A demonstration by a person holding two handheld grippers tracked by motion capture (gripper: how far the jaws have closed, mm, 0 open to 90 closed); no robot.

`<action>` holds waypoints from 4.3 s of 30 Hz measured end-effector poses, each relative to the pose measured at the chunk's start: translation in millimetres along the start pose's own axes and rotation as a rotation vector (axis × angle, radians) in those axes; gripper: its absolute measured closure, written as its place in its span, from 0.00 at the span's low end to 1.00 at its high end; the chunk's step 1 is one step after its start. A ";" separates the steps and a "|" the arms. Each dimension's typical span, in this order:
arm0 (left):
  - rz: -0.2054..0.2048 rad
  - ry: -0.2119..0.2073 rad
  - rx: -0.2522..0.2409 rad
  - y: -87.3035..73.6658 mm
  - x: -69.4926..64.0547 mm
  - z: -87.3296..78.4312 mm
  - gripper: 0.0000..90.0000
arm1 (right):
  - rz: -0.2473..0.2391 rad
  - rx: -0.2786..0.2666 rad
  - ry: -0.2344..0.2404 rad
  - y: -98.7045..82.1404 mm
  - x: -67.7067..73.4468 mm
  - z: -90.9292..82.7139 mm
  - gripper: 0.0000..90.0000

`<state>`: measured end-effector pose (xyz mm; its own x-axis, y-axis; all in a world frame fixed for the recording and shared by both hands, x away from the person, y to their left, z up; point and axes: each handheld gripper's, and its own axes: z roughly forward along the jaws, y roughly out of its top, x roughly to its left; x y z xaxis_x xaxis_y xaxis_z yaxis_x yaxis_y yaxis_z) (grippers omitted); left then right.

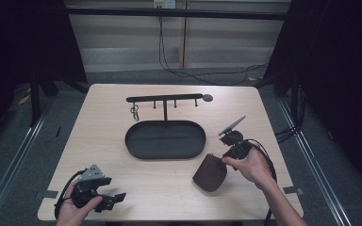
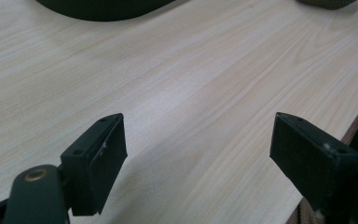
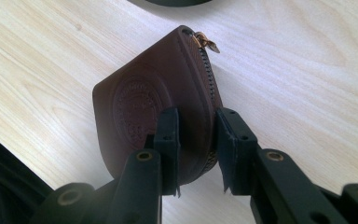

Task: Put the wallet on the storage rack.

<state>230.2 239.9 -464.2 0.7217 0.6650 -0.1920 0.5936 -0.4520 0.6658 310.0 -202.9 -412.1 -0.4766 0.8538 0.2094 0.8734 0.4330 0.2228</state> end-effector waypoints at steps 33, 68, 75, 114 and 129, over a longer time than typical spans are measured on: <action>0.000 -0.004 -0.012 0.4 1.8 -1.9 0.20 | -0.037 0.051 -0.097 24.9 7.3 -32.7 0.87; -0.024 -0.006 -0.013 0.6 6.0 -1.8 0.20 | -0.013 0.038 -0.169 81.1 13.6 -58.3 0.87; -0.014 -0.005 -0.012 0.4 5.3 -2.6 0.20 | -0.004 0.032 -0.168 89.5 10.8 -59.3 0.87; -0.019 -0.011 -0.027 0.0 5.6 -5.2 0.19 | 0.124 -0.186 0.001 123.3 -8.8 -30.0 0.94; -0.022 -0.014 -0.022 -0.1 5.8 -4.6 0.19 | 0.202 -0.273 0.104 122.1 -25.5 2.4 0.94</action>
<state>232.7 246.5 -462.1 0.7138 0.6661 -0.2163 0.6011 -0.4241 0.6774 429.0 -171.1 -392.5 -0.3168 0.8743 0.3678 0.8989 0.1530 0.4106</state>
